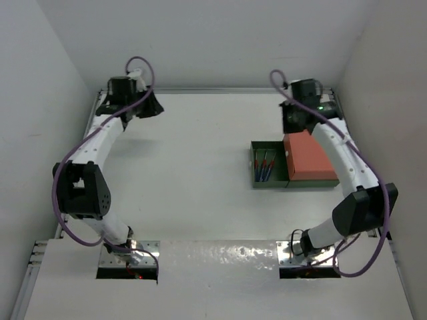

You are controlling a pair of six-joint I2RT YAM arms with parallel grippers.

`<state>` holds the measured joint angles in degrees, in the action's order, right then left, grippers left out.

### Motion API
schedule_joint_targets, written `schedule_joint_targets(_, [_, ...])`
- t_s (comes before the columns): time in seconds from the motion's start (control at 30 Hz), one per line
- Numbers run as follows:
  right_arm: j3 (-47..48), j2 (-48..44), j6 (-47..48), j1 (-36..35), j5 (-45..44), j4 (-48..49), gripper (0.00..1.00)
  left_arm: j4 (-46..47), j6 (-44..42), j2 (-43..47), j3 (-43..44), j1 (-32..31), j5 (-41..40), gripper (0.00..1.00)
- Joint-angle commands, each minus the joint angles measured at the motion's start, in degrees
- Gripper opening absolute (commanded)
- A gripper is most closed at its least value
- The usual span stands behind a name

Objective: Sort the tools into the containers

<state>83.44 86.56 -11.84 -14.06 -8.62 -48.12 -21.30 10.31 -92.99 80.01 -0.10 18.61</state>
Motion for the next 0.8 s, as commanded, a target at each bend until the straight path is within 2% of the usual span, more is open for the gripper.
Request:
schedule_joint_targets(0.0, [1.7, 0.4, 1.5, 12.0, 3.4, -2.3, 0.00, 0.8, -6.3, -2.9, 3.4, -11.9, -0.7, 0.32])
schedule_joint_targets(0.07, [-2.6, 0.4, 0.8, 17.8, 2.7, 1.1, 0.00, -0.4, -9.8, -5.1, 4.8, -17.5, -2.8, 0.32])
schedule_joint_targets(0.1, [-3.8, 0.8, 0.4, 20.2, 2.9, 2.9, 0.00, -2.1, -12.6, -7.9, 5.4, -23.0, -4.0, 0.32])
schedule_joint_targets(0.27, [-12.1, 2.5, -2.5, 24.8, 4.9, 9.7, 0.00, -4.5, -12.6, -19.9, 11.7, -36.3, -0.3, 0.32])
schedule_joint_targets(0.4, [-20.1, 1.4, -5.7, 25.0, 4.3, 18.6, 0.00, -2.7, -10.7, -26.4, 16.0, -40.6, 1.8, 0.31])
schedule_joint_targets(0.53, [-26.0, 0.3, -5.5, 25.0, 5.4, 21.9, 0.00, -2.3, -9.2, -31.3, 19.2, -42.6, 1.3, 0.30])
schedule_joint_targets(0.77, [-29.0, -1.5, -4.4, 25.0, 7.9, 24.9, 0.00, 0.3, -6.0, -38.2, 23.2, -45.5, 2.7, 0.30])
